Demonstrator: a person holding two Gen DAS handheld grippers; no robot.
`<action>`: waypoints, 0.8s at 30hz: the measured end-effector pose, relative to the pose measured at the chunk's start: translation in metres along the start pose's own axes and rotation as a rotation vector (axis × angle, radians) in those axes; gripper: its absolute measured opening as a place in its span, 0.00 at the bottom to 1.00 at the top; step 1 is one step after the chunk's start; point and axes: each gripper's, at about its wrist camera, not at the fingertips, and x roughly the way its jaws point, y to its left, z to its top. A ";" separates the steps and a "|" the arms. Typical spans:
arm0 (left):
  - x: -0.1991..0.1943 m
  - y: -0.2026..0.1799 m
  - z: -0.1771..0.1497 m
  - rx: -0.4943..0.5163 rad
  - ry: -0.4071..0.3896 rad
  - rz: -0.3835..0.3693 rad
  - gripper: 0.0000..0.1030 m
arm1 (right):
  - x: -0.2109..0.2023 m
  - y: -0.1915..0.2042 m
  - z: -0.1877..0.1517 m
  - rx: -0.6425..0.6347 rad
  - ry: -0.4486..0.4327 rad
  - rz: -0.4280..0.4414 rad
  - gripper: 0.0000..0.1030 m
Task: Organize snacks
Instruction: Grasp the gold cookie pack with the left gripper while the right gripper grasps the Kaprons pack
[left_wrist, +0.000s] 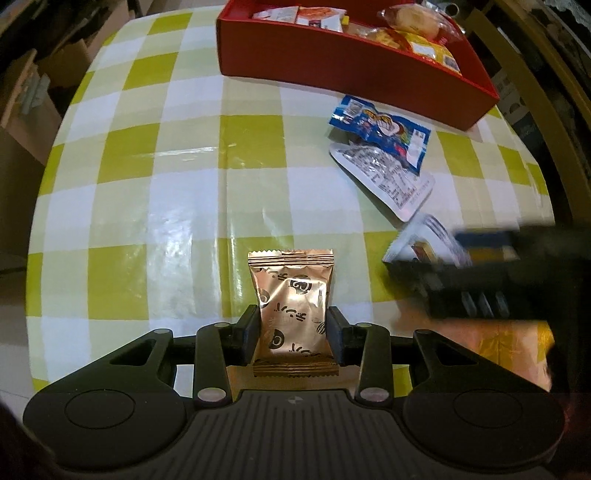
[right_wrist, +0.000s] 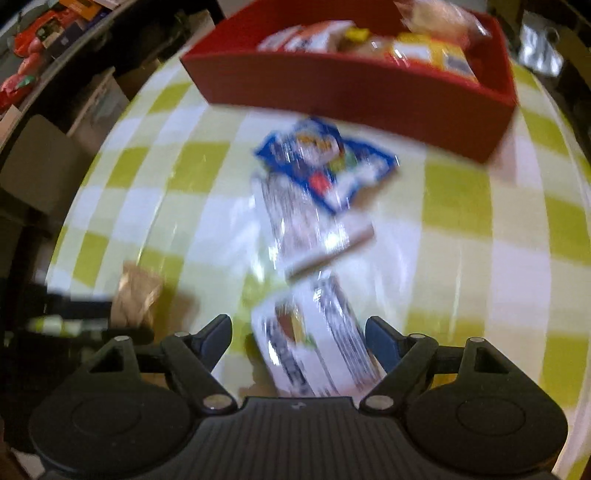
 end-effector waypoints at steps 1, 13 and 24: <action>0.000 0.001 0.000 0.000 0.000 -0.002 0.45 | -0.003 0.003 -0.003 -0.018 -0.004 -0.020 0.85; 0.009 -0.001 -0.008 0.037 0.019 0.074 0.46 | 0.024 0.044 0.002 -0.187 -0.001 -0.192 0.88; 0.020 0.004 -0.013 0.074 0.022 0.131 0.50 | 0.032 0.035 0.000 -0.124 -0.015 -0.201 1.00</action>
